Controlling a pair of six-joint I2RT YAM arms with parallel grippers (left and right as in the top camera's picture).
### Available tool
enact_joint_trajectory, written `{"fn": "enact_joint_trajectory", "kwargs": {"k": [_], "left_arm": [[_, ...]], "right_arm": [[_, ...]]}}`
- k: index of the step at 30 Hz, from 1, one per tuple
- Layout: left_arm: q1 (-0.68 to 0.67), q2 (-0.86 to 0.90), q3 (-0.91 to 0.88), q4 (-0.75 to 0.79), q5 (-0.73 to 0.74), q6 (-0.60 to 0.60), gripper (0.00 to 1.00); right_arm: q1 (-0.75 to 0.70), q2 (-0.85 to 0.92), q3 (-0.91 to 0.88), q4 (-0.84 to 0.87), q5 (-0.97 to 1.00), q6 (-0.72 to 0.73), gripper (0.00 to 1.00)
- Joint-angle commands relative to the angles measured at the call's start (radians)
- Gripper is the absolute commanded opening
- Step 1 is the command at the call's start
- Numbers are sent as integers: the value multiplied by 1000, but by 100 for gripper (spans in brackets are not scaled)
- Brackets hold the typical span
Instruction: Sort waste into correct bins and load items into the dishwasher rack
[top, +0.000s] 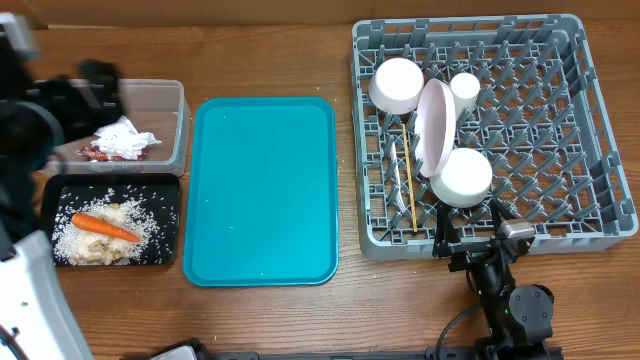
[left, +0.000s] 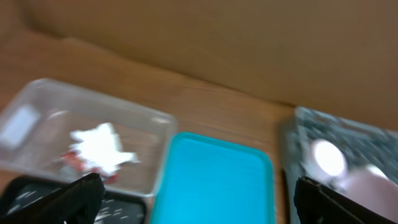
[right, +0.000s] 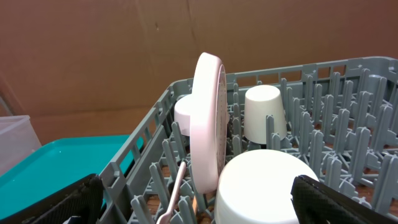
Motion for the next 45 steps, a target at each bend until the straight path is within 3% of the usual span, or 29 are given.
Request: {"fn": "enact_joint_trajectory", "kwargs": {"k": [1,6,11,21,31,37,45], "left_arm": [[-147,-29,2,-1,0,-9,100],[-380,-89,2,-1,0,-9,100],[-516,-164,2,-11,0,-9,100],[-520,-333,-108,-45,0,-8,99],[-518,-579,-526,-26,-49,1,100],[-519,-714,-795,202,-49,1,100],[-519,-880,-1168,725,-56,2,100]], "right_arm": [[-4,-11,-10,6,-6,-4,100],[-4,-11,-10,6,-6,-4,100],[-4,-11,-10,6,-6,-4,100],[-4,-11,-10,6,-6,-4,100],[-4,-11,-10,6,-6,-4,100],[-4,-11,-10,6,-6,-4,100],[-4,-11,-10,6,-6,-4,100]]}}
